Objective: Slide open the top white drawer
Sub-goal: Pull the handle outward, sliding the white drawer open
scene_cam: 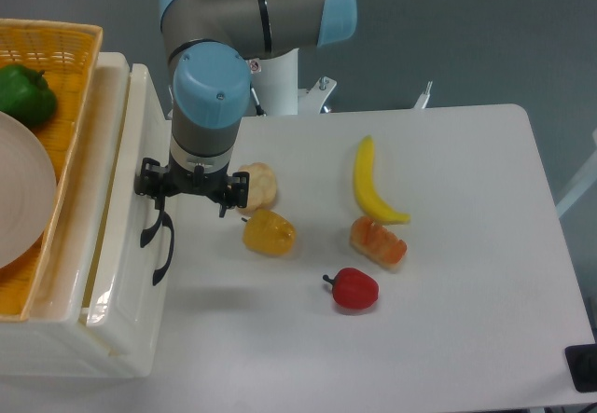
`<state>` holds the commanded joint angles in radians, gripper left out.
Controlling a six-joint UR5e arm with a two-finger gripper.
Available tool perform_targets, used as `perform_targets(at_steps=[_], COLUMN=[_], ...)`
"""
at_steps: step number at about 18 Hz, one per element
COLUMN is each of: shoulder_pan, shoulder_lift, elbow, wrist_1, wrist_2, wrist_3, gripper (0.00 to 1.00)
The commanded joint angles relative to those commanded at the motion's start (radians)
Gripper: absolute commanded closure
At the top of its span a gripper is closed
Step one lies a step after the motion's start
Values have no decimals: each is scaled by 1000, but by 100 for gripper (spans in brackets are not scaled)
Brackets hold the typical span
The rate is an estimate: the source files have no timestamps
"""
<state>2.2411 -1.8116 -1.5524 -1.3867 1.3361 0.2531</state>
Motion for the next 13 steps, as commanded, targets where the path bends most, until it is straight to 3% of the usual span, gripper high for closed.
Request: perform_targets(at_steps=[13], shoulder_pan=[74], shoulder_lift=[-2], elbow=[2], wrist_1=[-2], wrist_2=[3], wrist_3=[54], gripper=[0])
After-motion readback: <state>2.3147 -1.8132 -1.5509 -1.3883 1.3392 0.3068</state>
